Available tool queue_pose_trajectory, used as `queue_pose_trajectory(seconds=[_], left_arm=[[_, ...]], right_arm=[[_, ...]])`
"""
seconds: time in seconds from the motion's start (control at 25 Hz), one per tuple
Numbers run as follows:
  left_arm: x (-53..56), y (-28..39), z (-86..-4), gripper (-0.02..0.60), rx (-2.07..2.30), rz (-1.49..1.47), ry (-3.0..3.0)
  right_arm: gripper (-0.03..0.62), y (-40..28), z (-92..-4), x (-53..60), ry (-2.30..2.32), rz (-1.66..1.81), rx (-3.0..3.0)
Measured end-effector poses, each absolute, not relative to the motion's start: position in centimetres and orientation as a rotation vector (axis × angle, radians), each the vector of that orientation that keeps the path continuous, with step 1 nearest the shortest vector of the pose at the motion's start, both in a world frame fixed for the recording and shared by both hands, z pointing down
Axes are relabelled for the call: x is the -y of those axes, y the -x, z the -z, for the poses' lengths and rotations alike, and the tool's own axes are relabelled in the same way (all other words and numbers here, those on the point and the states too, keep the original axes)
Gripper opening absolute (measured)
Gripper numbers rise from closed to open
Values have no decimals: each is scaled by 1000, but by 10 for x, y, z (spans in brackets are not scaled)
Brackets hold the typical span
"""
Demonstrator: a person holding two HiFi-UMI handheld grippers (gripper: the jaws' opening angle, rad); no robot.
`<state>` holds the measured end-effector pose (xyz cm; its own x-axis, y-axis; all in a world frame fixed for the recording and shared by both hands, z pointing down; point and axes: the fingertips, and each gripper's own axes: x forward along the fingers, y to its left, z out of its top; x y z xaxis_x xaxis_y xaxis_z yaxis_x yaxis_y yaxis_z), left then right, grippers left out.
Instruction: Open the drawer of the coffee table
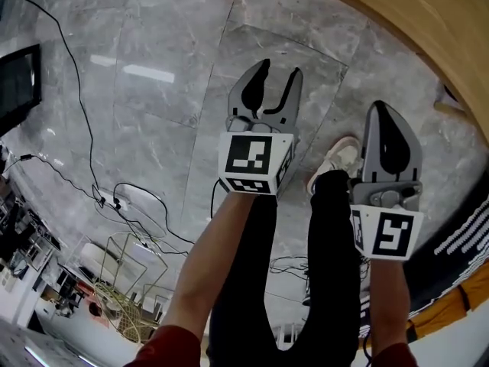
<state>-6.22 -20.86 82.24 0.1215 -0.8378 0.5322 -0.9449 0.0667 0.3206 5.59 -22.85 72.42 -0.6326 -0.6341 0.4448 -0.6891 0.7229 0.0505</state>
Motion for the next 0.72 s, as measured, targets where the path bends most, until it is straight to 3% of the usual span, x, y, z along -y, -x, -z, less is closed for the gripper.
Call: queue_pose_trajectory(seconds=[0.28, 0.52, 0.72], left_arm=[[245, 63, -827, 184, 1659, 96, -1649], [274, 58, -823, 219, 1407, 600, -1534], [299, 55, -830, 222, 1268, 782, -1491]], right_arm=[[-3, -61, -733, 244, -983, -180, 2477], [-3, -62, -738, 256, -965, -182, 2486], [-3, -57, -742, 267, -945, -185, 2502]])
